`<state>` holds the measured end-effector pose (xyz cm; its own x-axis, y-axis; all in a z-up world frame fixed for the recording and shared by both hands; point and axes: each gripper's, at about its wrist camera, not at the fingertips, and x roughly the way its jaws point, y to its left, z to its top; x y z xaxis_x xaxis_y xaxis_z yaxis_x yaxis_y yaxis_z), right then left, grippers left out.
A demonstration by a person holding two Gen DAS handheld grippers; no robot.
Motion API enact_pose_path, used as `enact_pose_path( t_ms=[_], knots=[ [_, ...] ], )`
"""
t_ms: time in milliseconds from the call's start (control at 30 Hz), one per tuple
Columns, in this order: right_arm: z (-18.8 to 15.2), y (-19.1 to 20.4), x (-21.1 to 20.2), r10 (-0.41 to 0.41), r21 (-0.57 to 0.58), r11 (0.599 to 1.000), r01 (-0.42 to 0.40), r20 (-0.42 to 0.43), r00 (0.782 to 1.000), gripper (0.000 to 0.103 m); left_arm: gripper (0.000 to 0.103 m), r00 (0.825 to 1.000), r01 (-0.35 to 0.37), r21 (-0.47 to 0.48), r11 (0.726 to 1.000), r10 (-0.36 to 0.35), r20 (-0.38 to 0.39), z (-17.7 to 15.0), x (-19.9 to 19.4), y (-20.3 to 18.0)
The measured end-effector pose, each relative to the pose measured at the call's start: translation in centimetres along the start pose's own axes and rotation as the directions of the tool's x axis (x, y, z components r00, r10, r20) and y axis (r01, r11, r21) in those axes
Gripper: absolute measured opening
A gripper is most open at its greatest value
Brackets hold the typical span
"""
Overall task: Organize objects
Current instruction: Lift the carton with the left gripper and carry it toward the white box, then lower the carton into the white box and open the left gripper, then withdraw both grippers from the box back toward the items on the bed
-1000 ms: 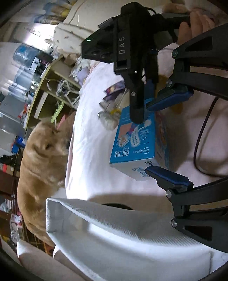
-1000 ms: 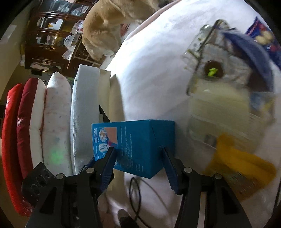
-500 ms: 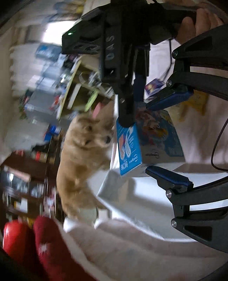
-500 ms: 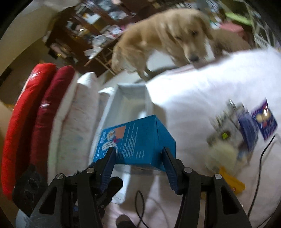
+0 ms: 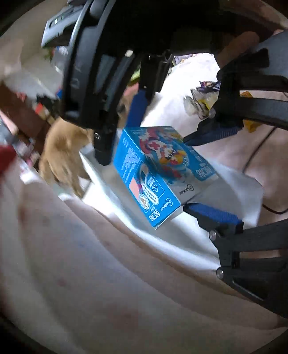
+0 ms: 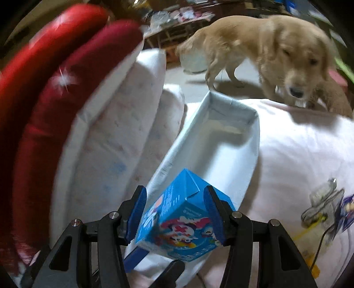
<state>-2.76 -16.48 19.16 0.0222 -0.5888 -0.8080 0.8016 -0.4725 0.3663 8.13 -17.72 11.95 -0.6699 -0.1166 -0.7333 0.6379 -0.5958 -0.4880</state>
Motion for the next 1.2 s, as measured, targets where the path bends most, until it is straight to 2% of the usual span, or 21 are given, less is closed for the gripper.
enact_pose_path(
  t_ms=[133, 233, 333, 467, 533, 633, 700, 800, 867, 933, 967, 1067, 1100, 1133, 1200],
  knots=[
    [-0.5, -0.1, 3.6, 0.021, 0.005, 1.0, -0.02, -0.093, 0.995, 0.052, 0.042, 0.993, -0.089, -0.029, 0.996, 0.086, -0.082, -0.3, 1.3, 1.0],
    [-1.0, -0.6, 5.4, 0.075, 0.046, 0.997, -0.069, -0.138, 0.988, 0.052, 0.04, 0.982, -0.105, -0.089, 0.99, 0.09, -0.165, -0.4, 2.6, 2.3],
    [-1.8, -1.4, 5.5, 0.101, 0.083, 0.992, -0.092, -0.11, 0.989, 0.052, 0.039, 0.983, -0.112, -0.11, 0.988, 0.093, -0.161, 0.0, 2.7, 2.7],
    [-3.0, -3.0, 3.4, 0.04, 0.178, 0.983, -0.039, -0.001, 0.999, 0.052, 0.041, 0.98, -0.124, -0.121, 0.985, 0.103, -0.168, 0.3, 2.9, 2.9],
    [-3.7, -4.2, 1.6, 0.0, 0.226, 0.974, -0.012, 0.052, 0.999, 0.052, 0.041, 0.983, -0.105, -0.131, 0.986, 0.082, -0.165, 0.4, 2.9, 3.0],
    [-5.0, -6.3, -0.3, -0.063, 0.294, 0.955, 0.036, 0.081, 0.995, 0.052, 0.041, 0.989, -0.058, -0.152, 0.987, 0.035, -0.146, 1.2, 2.8, 3.3],
    [-6.4, -8.2, -0.7, -0.092, 0.35, 0.935, 0.067, 0.057, 0.994, 0.052, 0.041, 0.993, -0.01, -0.166, 0.986, -0.01, -0.121, 1.6, 2.8, 3.6],
    [-7.6, -9.8, 0.6, -0.083, 0.39, 0.918, 0.08, -0.008, 0.997, 0.051, 0.041, 0.996, 0.035, -0.154, 0.988, -0.047, -0.078, 1.5, 3.5, 2.6],
    [-8.6, -9.7, 1.9, -0.041, 0.413, 0.909, 0.056, -0.046, 0.998, 0.049, 0.041, 0.998, 0.028, -0.107, 0.994, -0.034, -0.052, 1.4, 2.9, 2.2],
    [-9.3, -10.1, 3.9, 0.094, 0.453, 0.89, -0.054, -0.067, 0.993, 0.048, 0.041, 1.0, 0.022, -0.058, 0.998, -0.023, -0.014, 1.1, 1.8, 1.4],
    [-9.4, -10.0, 5.1, 0.163, 0.469, 0.877, -0.106, -0.084, 0.983, 0.045, 0.041, 1.0, 0.022, -0.043, 0.999, -0.022, 0.003, 0.5, 0.7, 1.1],
    [-10.7, -10.5, 8.1, 0.306, 0.54, 0.821, -0.188, -0.137, 0.942, 0.027, 0.041, 0.997, -0.002, 0.011, 1.0, 0.001, 0.071, 0.6, -0.4, 0.1],
    [-11.1, -10.7, 8.6, 0.326, 0.554, 0.808, -0.199, -0.141, 0.935, 0.022, 0.041, 0.997, -0.005, 0.021, 1.0, 0.003, 0.079, 0.5, -0.6, 0.1],
    [-11.3, -10.8, 8.9, 0.326, 0.558, 0.807, -0.195, -0.146, 0.934, 0.022, 0.041, 0.997, -0.007, 0.029, 1.0, 0.004, 0.081, 0.6, -0.6, 0.0],
    [-11.2, -10.7, 8.9, 0.308, 0.537, 0.824, -0.18, -0.157, 0.938, 0.018, 0.041, 0.997, -0.01, 0.038, 0.999, 0.007, 0.076, 0.8, -0.3, 0.0]
  ],
)
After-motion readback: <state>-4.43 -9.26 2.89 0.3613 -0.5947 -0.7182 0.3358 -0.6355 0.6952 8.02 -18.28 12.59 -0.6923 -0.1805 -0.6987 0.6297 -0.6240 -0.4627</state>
